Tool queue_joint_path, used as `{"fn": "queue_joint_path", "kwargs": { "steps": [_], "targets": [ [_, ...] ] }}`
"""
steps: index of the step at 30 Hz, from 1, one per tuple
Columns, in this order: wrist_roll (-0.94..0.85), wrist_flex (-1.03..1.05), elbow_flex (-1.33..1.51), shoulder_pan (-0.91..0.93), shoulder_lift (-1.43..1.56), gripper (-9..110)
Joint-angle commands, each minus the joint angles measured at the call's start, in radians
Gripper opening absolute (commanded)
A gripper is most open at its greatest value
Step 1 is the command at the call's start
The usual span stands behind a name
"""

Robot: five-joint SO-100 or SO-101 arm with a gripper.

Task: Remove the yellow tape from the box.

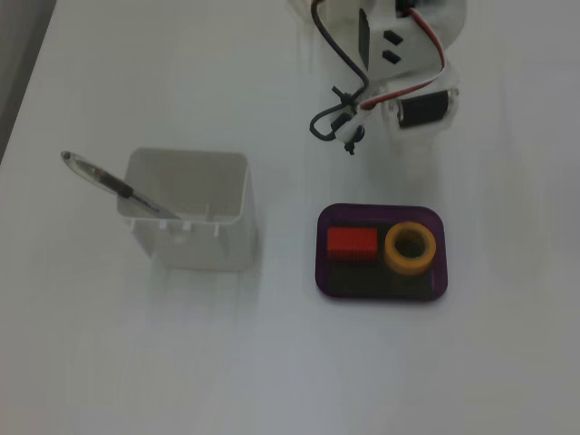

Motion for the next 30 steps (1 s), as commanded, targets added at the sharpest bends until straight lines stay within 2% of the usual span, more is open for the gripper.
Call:
{"fn": "queue_joint_path", "kwargs": {
  "steps": [1, 12, 22, 30],
  "targets": [
    [-0.008, 0.005, -0.156, -0.006, -0.06, 17],
    [-0.008, 0.005, -0.42, -0.006, -0.368, 17],
    [-0.009, -0.006, -0.486, -0.006, -0.48, 17],
    [-0.006, 0.003, -0.518, -0.006, -0.491, -1]
  ]
}}
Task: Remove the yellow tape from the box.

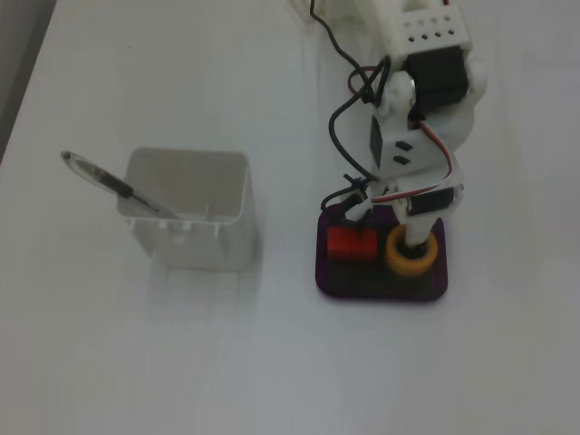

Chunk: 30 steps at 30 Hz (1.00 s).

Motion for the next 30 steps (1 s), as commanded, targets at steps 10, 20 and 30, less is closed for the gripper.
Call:
{"fn": "queue_joint_path", "kwargs": {
  "steps": [10, 20, 30],
  "targets": [
    [-0.006, 0.204, -0.314, -0.011, 0.052, -1],
    [0.046, 0.459, -0.541, -0.015, 0.215, -1],
    [0.058, 0.44, 0.002, -0.009, 0.546, -1]
  ]
}}
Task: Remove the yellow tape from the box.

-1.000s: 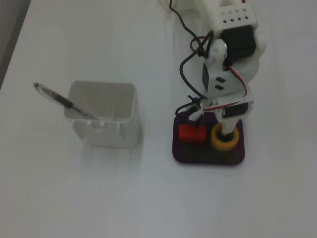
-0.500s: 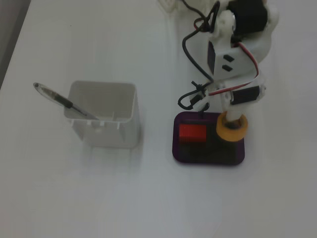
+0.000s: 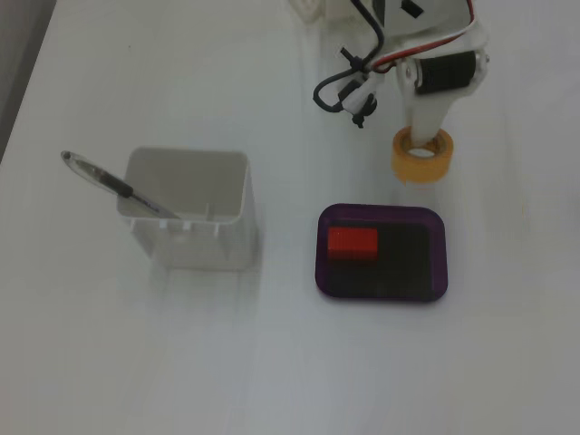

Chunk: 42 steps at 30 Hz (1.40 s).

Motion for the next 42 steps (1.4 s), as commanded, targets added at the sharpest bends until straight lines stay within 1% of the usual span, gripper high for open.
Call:
{"fn": "queue_joint_path", "kwargs": {
  "steps": [1, 4, 10, 14, 19, 24, 33, 42],
  "targets": [
    [0.008, -0.02, 0.166, 0.0, 0.196, -1],
    [0.009, -0.08, 0.337, 0.035, 0.308, -1],
    [0.006, -0.288, 0.75, 0.12, 0.482, -1],
    [0.003, -0.439, 1.002, 0.124, 0.577, -1],
    [0.003, -0.592, 1.209, 0.123, 0.638, -1],
    [0.0, -0.695, 1.305, 0.124, 0.643, -1],
    [-0.003, -0.801, 1.424, 0.124, 0.641, 0],
    [-0.003, -0.807, 1.434, 0.126, 0.641, 0]
  ]
}}
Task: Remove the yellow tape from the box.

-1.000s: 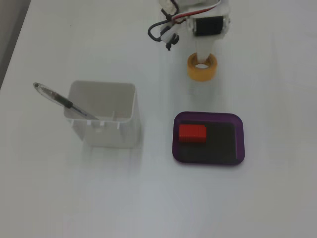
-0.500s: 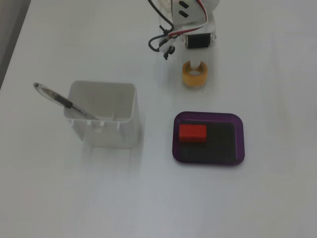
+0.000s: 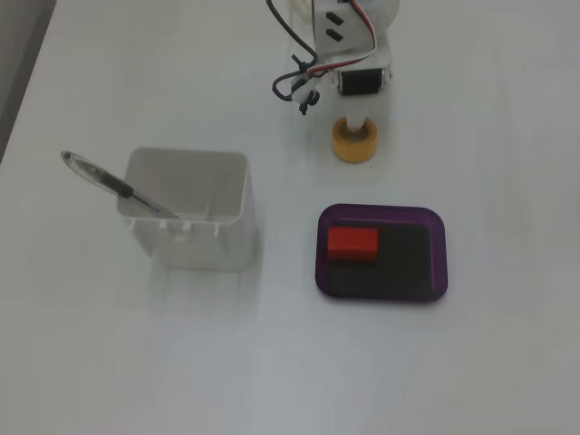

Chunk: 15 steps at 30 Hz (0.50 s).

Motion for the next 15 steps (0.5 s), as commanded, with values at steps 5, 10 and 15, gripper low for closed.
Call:
{"fn": "queue_joint_path", "kwargs": {
  "steps": [5, 10, 15],
  "targets": [
    [0.002, 0.006, -0.02, -0.003, 0.057, 6],
    [0.005, 0.075, -0.038, -0.005, 0.061, 14],
    [0.006, 0.179, -0.137, -0.005, 0.063, 14]
  ]
}}
